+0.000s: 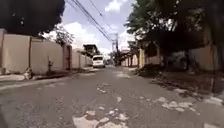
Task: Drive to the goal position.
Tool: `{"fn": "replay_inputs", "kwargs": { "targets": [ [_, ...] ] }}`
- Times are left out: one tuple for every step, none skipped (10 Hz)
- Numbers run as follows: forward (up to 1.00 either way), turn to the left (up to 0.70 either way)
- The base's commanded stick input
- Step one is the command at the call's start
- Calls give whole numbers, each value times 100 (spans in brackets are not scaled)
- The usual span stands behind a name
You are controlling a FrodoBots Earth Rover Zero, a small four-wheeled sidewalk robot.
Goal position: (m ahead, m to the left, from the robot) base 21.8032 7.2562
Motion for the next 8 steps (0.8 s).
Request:
{"fn": "replay_inputs", "kwargs": {
  "targets": [
    [70,1],
    [70,1],
    [70,1],
    [70,1],
    [70,1],
    [70,1],
    [70,1],
    [70,1]
  ]
}}
